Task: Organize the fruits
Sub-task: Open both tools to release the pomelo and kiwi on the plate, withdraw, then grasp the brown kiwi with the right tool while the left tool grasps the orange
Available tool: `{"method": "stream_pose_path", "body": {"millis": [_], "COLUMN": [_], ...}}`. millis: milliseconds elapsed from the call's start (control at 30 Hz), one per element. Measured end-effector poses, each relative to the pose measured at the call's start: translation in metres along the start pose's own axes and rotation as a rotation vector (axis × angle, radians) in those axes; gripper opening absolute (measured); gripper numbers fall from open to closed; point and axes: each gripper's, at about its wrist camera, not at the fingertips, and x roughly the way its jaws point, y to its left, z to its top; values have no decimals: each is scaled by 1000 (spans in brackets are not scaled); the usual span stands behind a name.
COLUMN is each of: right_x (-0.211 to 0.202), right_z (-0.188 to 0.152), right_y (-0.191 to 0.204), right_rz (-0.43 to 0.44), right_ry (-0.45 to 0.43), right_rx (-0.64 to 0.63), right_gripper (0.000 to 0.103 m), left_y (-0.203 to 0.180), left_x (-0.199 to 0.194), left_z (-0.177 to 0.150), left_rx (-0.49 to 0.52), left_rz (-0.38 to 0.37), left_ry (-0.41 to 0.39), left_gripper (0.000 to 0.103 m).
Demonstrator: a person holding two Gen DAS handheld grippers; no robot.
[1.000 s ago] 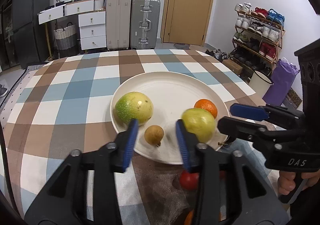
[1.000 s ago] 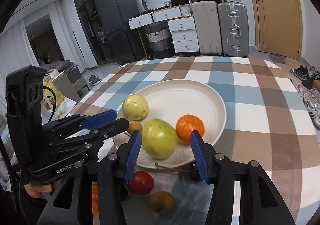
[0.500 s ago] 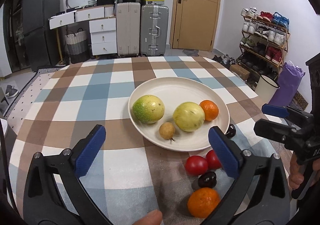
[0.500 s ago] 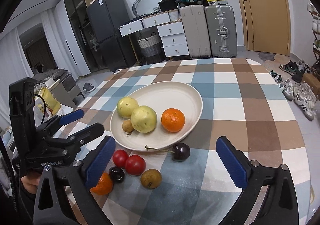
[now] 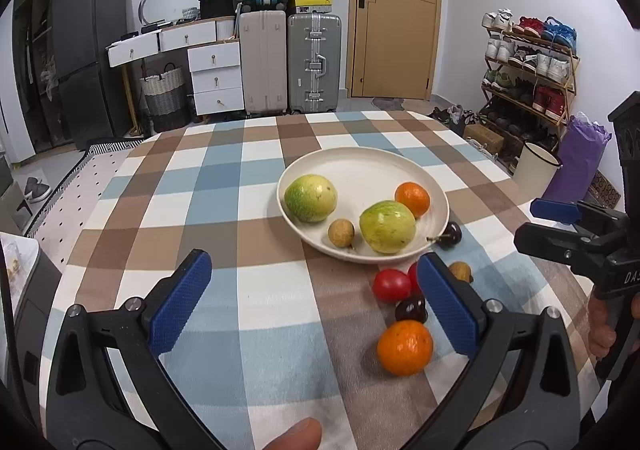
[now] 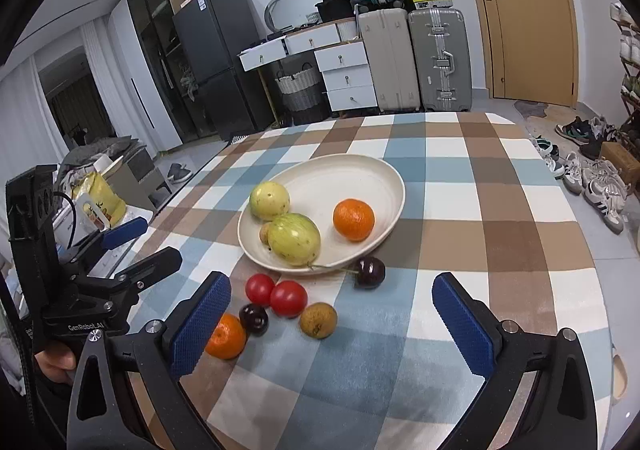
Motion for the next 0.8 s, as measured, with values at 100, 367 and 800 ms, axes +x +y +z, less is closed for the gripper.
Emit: {"method": "stream_pose_path", "body": {"millis": [100, 367, 800], "right_x": [2, 9, 39], "right_z": [-4, -18, -28], "right_y": [4, 7, -5], "right_rz": [-29, -73, -59], "right_ry": [21, 74, 104], "right_rx": [-26, -56, -14], "right_gripper": [102, 102, 98], "left_y": [-1, -9, -21], "left_x": [-4, 4, 17], "left_z": [-8, -23, -31], "left_rx": [-6, -1, 25], "left_rz": [-19, -46, -60], "left_ry": [18, 62, 105], "left_gripper": [102, 102, 102]}}
